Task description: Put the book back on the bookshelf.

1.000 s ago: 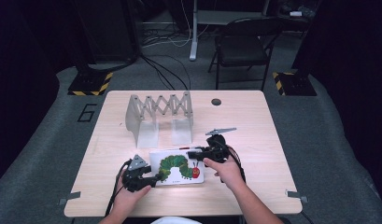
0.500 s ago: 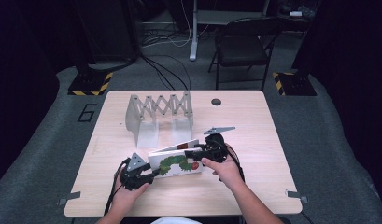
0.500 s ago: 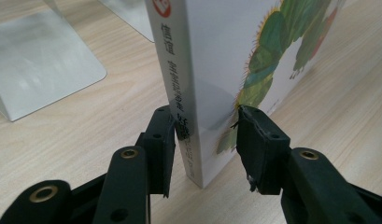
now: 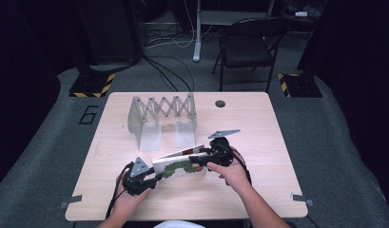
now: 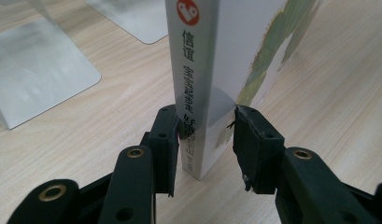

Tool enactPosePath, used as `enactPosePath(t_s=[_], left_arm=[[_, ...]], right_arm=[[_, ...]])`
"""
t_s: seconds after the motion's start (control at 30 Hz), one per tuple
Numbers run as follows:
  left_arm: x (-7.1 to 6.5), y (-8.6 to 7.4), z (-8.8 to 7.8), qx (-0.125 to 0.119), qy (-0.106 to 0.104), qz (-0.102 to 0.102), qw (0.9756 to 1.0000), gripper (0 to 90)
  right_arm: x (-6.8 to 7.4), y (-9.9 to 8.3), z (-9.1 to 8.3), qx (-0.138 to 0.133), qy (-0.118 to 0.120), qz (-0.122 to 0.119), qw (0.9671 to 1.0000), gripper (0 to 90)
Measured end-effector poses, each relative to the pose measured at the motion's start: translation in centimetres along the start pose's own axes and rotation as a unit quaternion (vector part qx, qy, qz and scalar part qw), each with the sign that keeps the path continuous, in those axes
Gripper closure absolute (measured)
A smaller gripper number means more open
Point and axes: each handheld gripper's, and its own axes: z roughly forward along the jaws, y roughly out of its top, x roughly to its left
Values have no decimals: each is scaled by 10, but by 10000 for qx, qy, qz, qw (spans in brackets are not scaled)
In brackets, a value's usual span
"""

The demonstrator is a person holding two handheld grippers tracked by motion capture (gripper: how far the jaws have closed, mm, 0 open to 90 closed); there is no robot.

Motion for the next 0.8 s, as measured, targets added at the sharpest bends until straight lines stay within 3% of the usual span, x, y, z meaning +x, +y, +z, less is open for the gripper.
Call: enactPosePath(t_s=[0.1, 0.43, 0.63, 0.8], left_arm=[[-1, 0, 0, -23, 45, 9, 10000, 611], [1, -1, -1, -18, -146, -41, 9999, 547], [4, 1, -9, -170, -161, -109, 9997, 473], [10, 3, -6, -113, -283, -237, 9993, 450]], right_arm=[[-1, -1, -2, 10, -26, -39, 10000, 358], [-6, -5, -8, -8, -100, 27, 9999, 358], [-9, -8, -9, 21, -193, 68, 9998, 363], [-12, -11, -8, 50, -236, 70, 9997, 369]])
